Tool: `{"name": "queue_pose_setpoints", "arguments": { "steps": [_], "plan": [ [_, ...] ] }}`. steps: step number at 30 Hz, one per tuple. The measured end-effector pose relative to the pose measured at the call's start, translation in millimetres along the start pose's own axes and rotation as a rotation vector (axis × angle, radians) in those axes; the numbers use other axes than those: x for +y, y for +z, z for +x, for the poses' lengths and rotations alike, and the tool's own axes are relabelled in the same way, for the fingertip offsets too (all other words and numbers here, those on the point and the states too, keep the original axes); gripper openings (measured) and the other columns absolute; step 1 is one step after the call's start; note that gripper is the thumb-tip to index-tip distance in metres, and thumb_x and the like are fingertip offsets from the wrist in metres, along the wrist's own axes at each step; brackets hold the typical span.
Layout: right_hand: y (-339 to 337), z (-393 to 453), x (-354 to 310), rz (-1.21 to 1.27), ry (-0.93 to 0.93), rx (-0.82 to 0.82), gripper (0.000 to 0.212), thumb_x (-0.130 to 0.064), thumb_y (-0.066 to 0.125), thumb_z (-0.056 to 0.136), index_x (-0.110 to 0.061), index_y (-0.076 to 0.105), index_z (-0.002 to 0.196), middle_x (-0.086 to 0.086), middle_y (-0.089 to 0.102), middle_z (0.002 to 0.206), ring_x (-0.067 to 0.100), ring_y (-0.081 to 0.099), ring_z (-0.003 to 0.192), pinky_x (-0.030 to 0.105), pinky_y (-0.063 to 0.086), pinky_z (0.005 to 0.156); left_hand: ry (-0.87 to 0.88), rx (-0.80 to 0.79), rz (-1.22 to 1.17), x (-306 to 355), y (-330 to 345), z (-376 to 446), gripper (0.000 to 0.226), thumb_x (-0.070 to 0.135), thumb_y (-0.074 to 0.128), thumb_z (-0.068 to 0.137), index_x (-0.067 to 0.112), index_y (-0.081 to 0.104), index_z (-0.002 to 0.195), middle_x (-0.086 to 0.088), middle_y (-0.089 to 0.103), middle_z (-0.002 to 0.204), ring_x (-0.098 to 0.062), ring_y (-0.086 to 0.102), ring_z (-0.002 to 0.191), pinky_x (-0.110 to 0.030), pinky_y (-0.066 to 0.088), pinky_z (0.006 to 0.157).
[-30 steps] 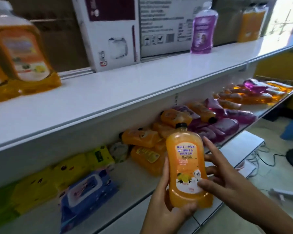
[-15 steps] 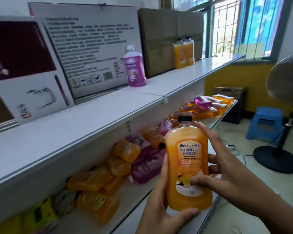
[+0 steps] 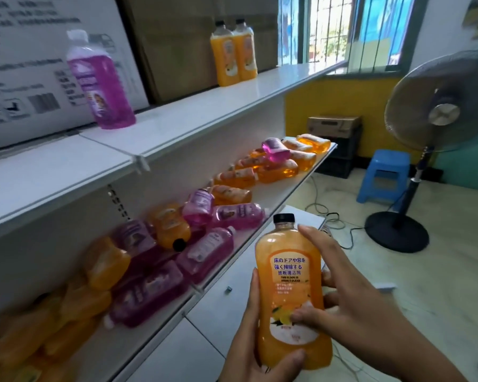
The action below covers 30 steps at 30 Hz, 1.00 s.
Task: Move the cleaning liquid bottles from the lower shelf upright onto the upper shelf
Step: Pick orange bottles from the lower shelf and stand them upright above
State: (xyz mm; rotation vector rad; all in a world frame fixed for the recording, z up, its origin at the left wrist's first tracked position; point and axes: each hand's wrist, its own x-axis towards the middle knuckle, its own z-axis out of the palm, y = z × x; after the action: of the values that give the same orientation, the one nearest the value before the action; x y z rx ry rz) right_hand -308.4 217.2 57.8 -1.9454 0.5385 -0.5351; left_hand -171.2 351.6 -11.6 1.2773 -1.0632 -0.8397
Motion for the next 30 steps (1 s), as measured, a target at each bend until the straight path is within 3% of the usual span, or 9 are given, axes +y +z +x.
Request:
{"name": "queue_pose_setpoints", "arguments": {
  "steps": [3,7,13,21,27,30],
  "plan": [
    [-20,12,20,0.019,0.027,0.037,0.103,-0.062,0.079,0.058,-0.072,0.015,0.138,-0.046,0.031,0.133,-0.002,0.061,0.111,0.025,0.061,0.078,-0.022,-0.060,0.003,-8,8,31,0.097,0.042,0.085,0.074,0.072,0.018,0.138,0.028,0.048,0.143,-0.008,0.057,0.127,-0.027,0.053,0.097],
    [-44,39,38,-0.012,0.019,0.087,0.104,-0.051,0.083,0.064,-0.070,0.015,0.140,-0.039,0.029,0.140,0.009,0.059,0.117,0.033,0.062,0.080,-0.024,-0.081,0.018,-10,13,77,0.096,0.050,0.083,0.073,0.076,0.015,0.135,0.033,0.047,0.140,-0.003,0.057,0.125,-0.023,0.053,0.093],
    [-89,114,52,-0.059,-0.014,0.192,0.102,-0.053,0.079,0.062,-0.074,0.014,0.137,-0.042,0.030,0.136,0.003,0.061,0.111,0.022,0.061,0.073,0.070,-0.136,-0.013,-17,4,179,0.097,0.044,0.085,0.074,0.072,0.018,0.138,0.029,0.048,0.143,-0.005,0.056,0.127,-0.023,0.053,0.094],
    [-160,210,55,0.025,-0.112,0.242,0.096,-0.044,0.079,0.066,-0.071,0.022,0.139,0.000,0.052,0.141,0.015,0.071,0.105,0.035,0.062,0.078,0.258,-0.206,-0.010,1,-3,318,0.096,0.030,0.080,0.083,0.060,0.015,0.148,0.020,0.048,0.147,-0.010,0.054,0.131,-0.029,0.052,0.098],
    [-199,245,61,0.000,-0.122,0.316,0.095,-0.050,0.077,0.063,-0.074,0.021,0.136,-0.010,0.048,0.144,0.016,0.070,0.107,0.039,0.063,0.078,0.285,-0.253,0.032,11,7,381,0.094,0.040,0.078,0.082,0.065,0.012,0.145,0.030,0.047,0.142,-0.003,0.057,0.125,-0.026,0.054,0.095],
    [-224,265,64,0.059,-0.170,0.309,0.093,-0.045,0.079,0.065,-0.071,0.026,0.137,-0.017,0.052,0.138,0.013,0.071,0.106,0.032,0.062,0.073,0.316,-0.244,0.055,17,15,411,0.093,0.036,0.077,0.083,0.065,0.014,0.145,0.028,0.048,0.142,-0.005,0.057,0.126,-0.026,0.054,0.093]
  ]
}}
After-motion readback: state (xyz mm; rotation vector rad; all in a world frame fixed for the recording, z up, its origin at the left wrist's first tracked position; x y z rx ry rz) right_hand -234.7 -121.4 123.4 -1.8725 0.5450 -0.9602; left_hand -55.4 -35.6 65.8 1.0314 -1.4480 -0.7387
